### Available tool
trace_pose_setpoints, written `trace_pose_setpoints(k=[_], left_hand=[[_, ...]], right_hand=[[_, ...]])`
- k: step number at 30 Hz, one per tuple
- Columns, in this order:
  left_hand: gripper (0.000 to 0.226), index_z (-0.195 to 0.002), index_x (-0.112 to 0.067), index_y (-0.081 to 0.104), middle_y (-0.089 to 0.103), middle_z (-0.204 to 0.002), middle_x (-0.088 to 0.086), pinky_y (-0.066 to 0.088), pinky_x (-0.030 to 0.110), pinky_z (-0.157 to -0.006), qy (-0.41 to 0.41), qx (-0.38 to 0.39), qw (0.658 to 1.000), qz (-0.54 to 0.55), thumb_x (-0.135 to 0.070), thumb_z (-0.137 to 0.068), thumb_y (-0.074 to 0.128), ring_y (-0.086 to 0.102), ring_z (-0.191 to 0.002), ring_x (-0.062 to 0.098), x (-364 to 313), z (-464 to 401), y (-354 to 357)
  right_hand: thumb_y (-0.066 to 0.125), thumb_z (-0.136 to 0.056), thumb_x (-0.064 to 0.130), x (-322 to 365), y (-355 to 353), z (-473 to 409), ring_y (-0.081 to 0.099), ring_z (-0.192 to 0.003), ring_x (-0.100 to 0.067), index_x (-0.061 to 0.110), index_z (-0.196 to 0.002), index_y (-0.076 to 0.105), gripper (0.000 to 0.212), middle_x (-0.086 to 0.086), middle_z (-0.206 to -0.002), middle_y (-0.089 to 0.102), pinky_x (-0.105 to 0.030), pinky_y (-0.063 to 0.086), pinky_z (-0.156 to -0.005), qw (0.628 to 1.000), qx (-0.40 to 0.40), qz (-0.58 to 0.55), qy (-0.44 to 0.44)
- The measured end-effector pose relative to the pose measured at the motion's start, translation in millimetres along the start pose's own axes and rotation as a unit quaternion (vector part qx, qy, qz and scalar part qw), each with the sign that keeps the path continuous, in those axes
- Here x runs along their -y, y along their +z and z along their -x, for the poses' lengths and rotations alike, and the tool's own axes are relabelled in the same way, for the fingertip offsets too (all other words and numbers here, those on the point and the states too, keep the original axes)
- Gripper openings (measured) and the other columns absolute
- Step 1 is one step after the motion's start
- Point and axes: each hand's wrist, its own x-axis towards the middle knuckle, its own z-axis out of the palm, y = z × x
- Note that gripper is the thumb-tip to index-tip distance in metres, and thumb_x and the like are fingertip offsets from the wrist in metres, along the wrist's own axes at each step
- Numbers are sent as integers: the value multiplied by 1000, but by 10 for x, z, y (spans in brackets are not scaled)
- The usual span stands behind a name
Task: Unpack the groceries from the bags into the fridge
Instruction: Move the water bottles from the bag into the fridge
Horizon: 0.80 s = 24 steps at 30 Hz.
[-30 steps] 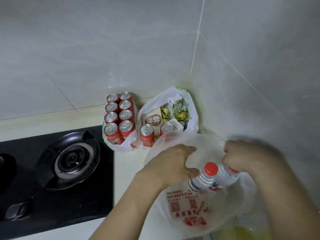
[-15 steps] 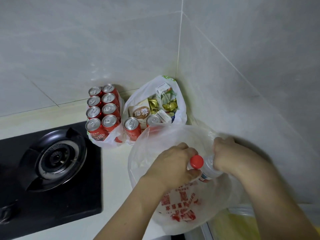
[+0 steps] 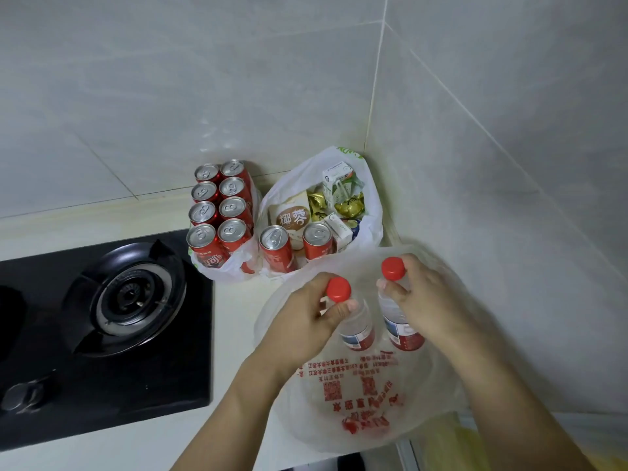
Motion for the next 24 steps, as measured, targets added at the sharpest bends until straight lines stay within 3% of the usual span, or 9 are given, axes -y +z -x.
trace_pose_setpoints(k=[4, 8, 13, 17, 20, 24], left_hand=[[16, -107, -34, 60, 67, -104, -15, 52, 41, -93, 14, -69, 996, 62, -40, -93, 63, 63, -102, 10, -104, 90, -166], [21, -110, -29, 63, 70, -108, -9, 49, 28, -93, 49, -134, 978, 152, -39, -92, 62, 63, -107, 9, -371, 160, -515], [22, -105, -31, 61, 69, -98, -6, 49, 29, -76, 89, -195, 967, 139, -47, -90, 59, 65, -89, 11, -722, 240, -1123], [24, -105, -29, 56, 68, -105, 5, 55, 39, -80, 130, -281, 943, 119, -50, -92, 53, 66, -97, 23, -1005, 417, -1499], [26, -104, -32, 51, 67, -104, 3, 53, 37, -84, 154, -361, 914, 97, -54, -93, 45, 64, -97, 18, -1216, 600, -1746], [24, -98, -33, 52, 69, -98, 0, 54, 45, -88, 171, -457, 865, 113, -55, -94, 44, 66, -95, 17, -1400, 929, -2117]], right_hand=[[55, -95, 43, 37, 149, 35, 58, -104, -23, 19, -122, 51, 36, 0, -111, 62, -30, 40, -80, 996, -35, -75, 16], [54, -95, 41, 294, 18, 67, 54, -97, -19, 20, -122, 50, 34, 0, -111, 61, -28, 38, -78, 990, -85, -110, -32], [53, -95, 43, 876, -400, 131, 54, -98, -19, 21, -118, 52, 33, 5, -106, 59, -30, 40, -79, 968, -159, -154, -116], [57, -93, 43, 1345, -643, 216, 57, -97, -16, 26, -109, 53, 23, 10, -100, 62, -30, 42, -77, 933, -184, -254, -178], [58, -92, 49, 1740, -669, 334, 62, -98, -15, 31, -105, 53, 23, 12, -98, 64, -32, 48, -84, 898, -185, -322, -235], [57, -96, 39, 2283, -689, 507, 60, -98, -9, 35, -99, 53, 6, 11, -97, 64, -24, 43, -88, 837, -192, -436, -271]])
